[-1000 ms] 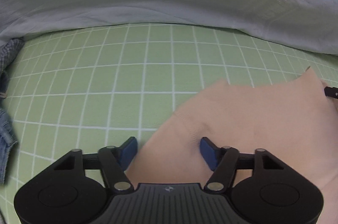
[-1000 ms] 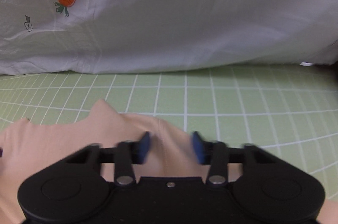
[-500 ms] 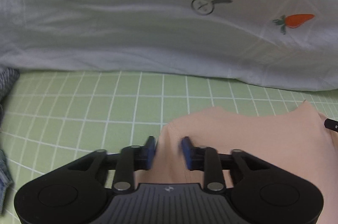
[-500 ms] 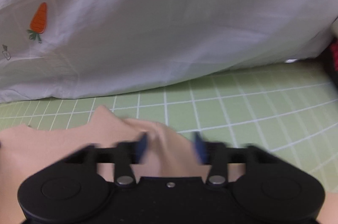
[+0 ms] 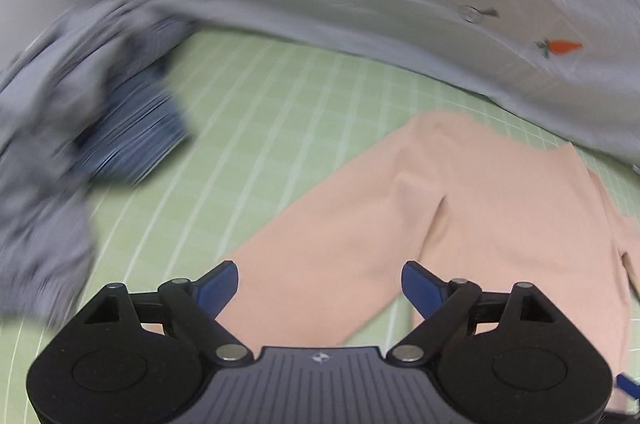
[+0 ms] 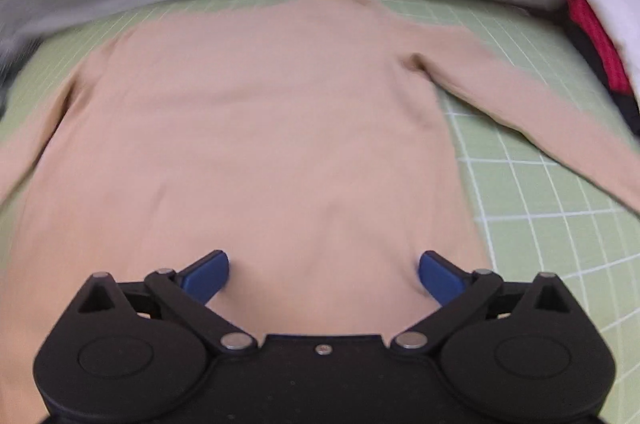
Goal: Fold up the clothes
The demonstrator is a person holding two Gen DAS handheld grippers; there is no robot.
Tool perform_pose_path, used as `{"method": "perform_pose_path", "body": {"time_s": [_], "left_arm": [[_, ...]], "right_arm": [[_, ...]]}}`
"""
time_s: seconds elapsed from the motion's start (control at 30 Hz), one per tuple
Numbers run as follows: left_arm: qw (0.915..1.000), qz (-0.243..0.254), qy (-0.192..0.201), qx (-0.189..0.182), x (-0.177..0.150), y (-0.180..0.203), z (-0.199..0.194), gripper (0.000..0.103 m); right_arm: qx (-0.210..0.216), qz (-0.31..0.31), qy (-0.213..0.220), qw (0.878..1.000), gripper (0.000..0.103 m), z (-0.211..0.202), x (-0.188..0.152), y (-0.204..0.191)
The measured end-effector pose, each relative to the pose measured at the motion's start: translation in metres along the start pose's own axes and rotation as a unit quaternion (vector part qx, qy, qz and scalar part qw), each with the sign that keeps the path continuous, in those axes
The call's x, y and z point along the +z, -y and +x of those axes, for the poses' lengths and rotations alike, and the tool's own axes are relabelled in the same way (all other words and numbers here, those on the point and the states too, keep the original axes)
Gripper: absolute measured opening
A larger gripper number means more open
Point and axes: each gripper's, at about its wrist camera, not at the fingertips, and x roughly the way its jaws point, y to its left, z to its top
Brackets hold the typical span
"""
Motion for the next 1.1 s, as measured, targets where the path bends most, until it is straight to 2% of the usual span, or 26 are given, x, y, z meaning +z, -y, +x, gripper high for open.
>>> {"method": "perform_pose_path", "body": {"time_s": [0.07,0.13,0.23,0.3,0.53,0.67,0.8,0.93,1.1], "left_arm": [[0.9998,-0.020,0.002,0.004,-0.013,-0.018,-0.015,0.090],[0.9994,-0.033,0.004,0.013,-0.023,-0.033,-0.026,0.090],[0.9980,-0.040,0.013,0.047,-0.035,-0.057,-0.037,0.092],[0.9974,-0.049,0.003,0.053,-0.040,-0.073,-0.037,0.092],[0.9956,-0.062,-0.039,0.058,-0.053,-0.120,-0.018,0.092],[0.9920,-0.062,-0.080,0.075,-0.060,-0.140,0.006,0.092],[0.9871,-0.064,-0.124,0.079,-0.067,-0.159,0.027,0.092],[0.9875,-0.064,-0.124,0.073,-0.070,-0.163,0.028,0.098],[0.9890,-0.061,-0.116,0.068,-0.070,-0.161,0.023,0.097]], "right_arm": [[0.009,0.013,-0.022,1.000,0.103,-0.007,-0.008,-0.001],[0.002,0.017,-0.042,0.999,0.103,-0.011,-0.015,-0.005],[-0.009,0.027,-0.059,0.998,0.103,-0.016,-0.022,-0.015],[-0.018,0.043,-0.068,0.997,0.103,-0.018,-0.023,-0.021],[-0.052,0.100,-0.058,0.992,0.103,-0.025,-0.035,-0.031],[-0.065,0.123,-0.049,0.989,0.103,-0.028,-0.040,-0.033],[-0.082,0.154,-0.058,0.983,0.103,-0.028,-0.039,-0.035],[-0.099,0.188,-0.067,0.975,0.103,-0.029,-0.038,-0.037],[-0.111,0.210,-0.066,0.969,0.103,-0.029,-0.040,-0.041]]}}
